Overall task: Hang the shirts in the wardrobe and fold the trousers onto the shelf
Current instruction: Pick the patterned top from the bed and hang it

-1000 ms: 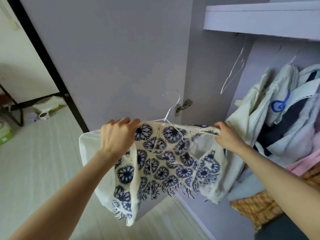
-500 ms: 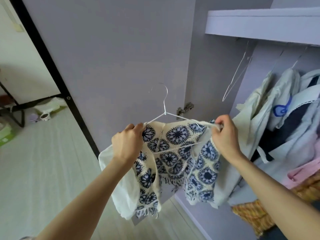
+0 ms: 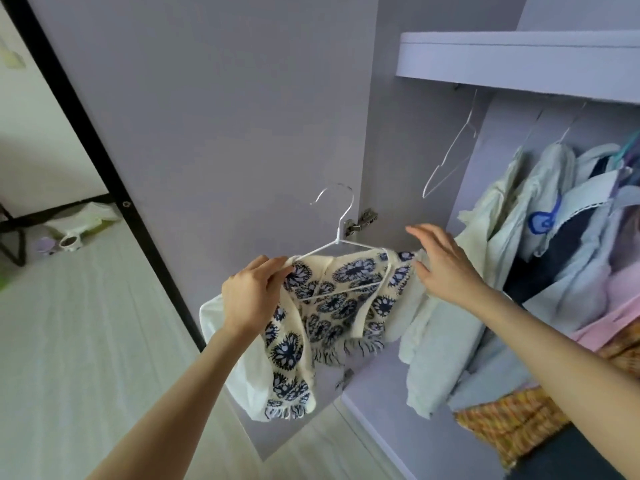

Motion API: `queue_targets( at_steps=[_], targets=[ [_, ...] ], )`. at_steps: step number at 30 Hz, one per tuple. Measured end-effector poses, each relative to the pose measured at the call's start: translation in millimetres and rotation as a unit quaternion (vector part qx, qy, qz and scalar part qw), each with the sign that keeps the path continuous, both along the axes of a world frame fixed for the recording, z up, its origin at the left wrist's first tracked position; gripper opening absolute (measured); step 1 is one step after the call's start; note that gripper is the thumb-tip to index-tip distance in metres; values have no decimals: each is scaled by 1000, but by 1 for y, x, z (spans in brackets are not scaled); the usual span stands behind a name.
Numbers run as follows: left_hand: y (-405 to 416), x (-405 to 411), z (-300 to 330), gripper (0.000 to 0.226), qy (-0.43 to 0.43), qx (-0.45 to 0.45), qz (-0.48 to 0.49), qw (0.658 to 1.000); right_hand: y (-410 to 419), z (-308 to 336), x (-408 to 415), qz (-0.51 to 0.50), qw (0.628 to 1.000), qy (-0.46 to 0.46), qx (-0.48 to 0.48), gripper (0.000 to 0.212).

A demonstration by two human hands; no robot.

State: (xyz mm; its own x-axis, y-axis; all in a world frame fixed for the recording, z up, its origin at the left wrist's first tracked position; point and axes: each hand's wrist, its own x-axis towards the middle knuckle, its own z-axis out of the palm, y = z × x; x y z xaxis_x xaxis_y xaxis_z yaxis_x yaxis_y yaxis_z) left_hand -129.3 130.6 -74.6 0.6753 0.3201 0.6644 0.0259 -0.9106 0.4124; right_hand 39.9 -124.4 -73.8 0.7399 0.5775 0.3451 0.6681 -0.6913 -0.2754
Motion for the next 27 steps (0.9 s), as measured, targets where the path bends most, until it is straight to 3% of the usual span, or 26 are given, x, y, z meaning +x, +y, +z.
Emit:
queue_targets(
  at_steps=[3, 7, 10, 14, 18, 21, 23, 27],
  targets=[
    [0, 1, 0, 15, 9, -33, -5, 999, 5, 0, 4, 52, 994, -1, -97, 33],
    [6, 1, -2, 21, 52, -66, -44, 996, 1, -9, -8, 38, 996, -79, -23, 12],
    [7, 3, -4, 24, 79, -79, -70, 991, -16, -21, -17, 57, 991, -119, -27, 5],
    [13, 15, 5, 24, 71, -129, -110, 983, -39, -29, -27, 25, 990, -137, 0, 9],
    [11, 25, -7, 36, 215, -157, -183, 946, -57, -23, -33, -36, 985, -160, 50, 31],
    [2, 35, -25, 31, 245, -93, -174, 949, -68, -21, -37, -98, 982, -145, 65, 28],
    [-2, 46, -29, 22, 218, -62, -138, 964, -76, -21, -36, -121, 987, -98, 41, 21],
    [-10, 73, -27, 21, 221, -39, -136, 965, -89, -18, -39, -115, 982, 141, -51, 13]
  ],
)
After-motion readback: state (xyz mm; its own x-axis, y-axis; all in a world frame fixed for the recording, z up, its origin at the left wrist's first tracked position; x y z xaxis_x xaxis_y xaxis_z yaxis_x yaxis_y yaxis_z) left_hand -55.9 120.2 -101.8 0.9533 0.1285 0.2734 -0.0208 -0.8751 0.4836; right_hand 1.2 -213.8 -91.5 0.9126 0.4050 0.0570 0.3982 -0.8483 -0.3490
